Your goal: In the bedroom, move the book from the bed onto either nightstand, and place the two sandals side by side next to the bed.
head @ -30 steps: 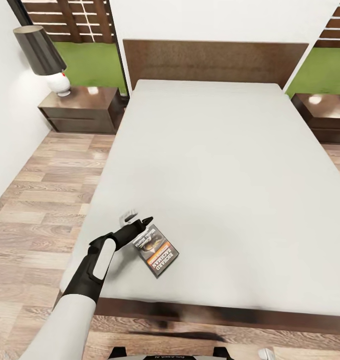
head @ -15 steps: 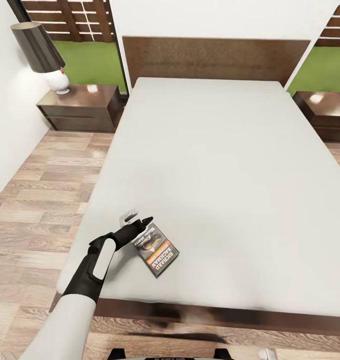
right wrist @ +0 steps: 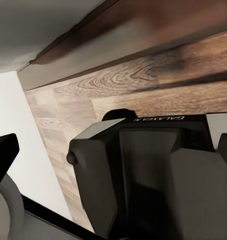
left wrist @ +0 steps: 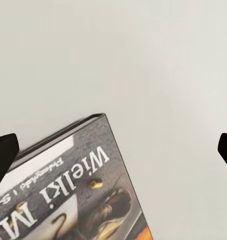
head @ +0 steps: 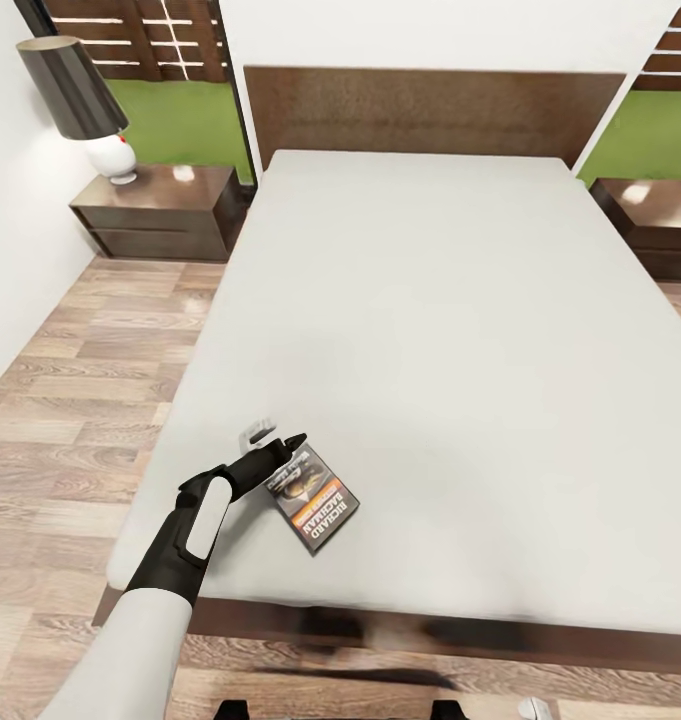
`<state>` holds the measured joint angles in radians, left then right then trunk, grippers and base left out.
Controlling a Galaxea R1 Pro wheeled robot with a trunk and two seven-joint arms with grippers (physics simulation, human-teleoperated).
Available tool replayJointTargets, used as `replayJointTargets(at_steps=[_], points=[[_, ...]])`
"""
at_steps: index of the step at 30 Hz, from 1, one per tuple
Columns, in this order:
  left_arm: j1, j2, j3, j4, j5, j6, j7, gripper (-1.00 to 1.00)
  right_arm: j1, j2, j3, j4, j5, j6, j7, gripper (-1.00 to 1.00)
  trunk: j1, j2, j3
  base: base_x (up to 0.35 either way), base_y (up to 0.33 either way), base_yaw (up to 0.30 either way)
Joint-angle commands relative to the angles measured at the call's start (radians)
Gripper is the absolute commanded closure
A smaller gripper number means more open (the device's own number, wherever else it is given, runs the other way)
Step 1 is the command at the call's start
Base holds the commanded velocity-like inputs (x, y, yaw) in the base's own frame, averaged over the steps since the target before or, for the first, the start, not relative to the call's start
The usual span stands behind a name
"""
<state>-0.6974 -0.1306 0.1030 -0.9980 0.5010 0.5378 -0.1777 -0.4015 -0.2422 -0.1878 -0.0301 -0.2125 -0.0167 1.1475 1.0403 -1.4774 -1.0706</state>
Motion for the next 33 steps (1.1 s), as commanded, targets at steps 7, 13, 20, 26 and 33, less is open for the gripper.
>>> replayJointTargets(at_steps=[7, 13, 20, 26, 33], points=[[-0.001, -0.001, 0.004, -0.001, 0.004, 0.008, -0.003, -1.00, 0.000, 0.000, -0.001, 0.001, -0.001, -0.002, 0.003, -1.00, 0.019, -0.036, -0.016, 0.000, 0.000, 0.000], [-0.001, -0.001, 0.005, -0.001, 0.004, 0.008, -0.003, -1.00, 0.000, 0.000, -0.001, 0.001, -0.001, -0.002, 0.003, -1.00, 0.019, -0.036, -0.016, 0.000, 0.000, 0.000], [-0.001, -0.001, 0.005, -0.001, 0.004, 0.008, -0.003, -1.00, 0.000, 0.000, -0.001, 0.001, -0.001, -0.002, 0.003, -1.00, 0.035, -0.064, -0.029, 0.000, 0.000, 0.000], [-0.001, -0.001, 0.005, -0.001, 0.004, 0.008, -0.003, -1.00, 0.000, 0.000, -0.001, 0.001, -0.001, -0.002, 0.003, -1.00, 0.058, -0.106, -0.048, 0.000, 0.000, 0.000], [-0.001, -0.001, 0.005, -0.001, 0.004, 0.008, -0.003, -1.00, 0.000, 0.000, -0.001, 0.001, -0.001, -0.002, 0.003, -1.00, 0.065, -0.120, -0.054, 0.000, 0.000, 0.000]])
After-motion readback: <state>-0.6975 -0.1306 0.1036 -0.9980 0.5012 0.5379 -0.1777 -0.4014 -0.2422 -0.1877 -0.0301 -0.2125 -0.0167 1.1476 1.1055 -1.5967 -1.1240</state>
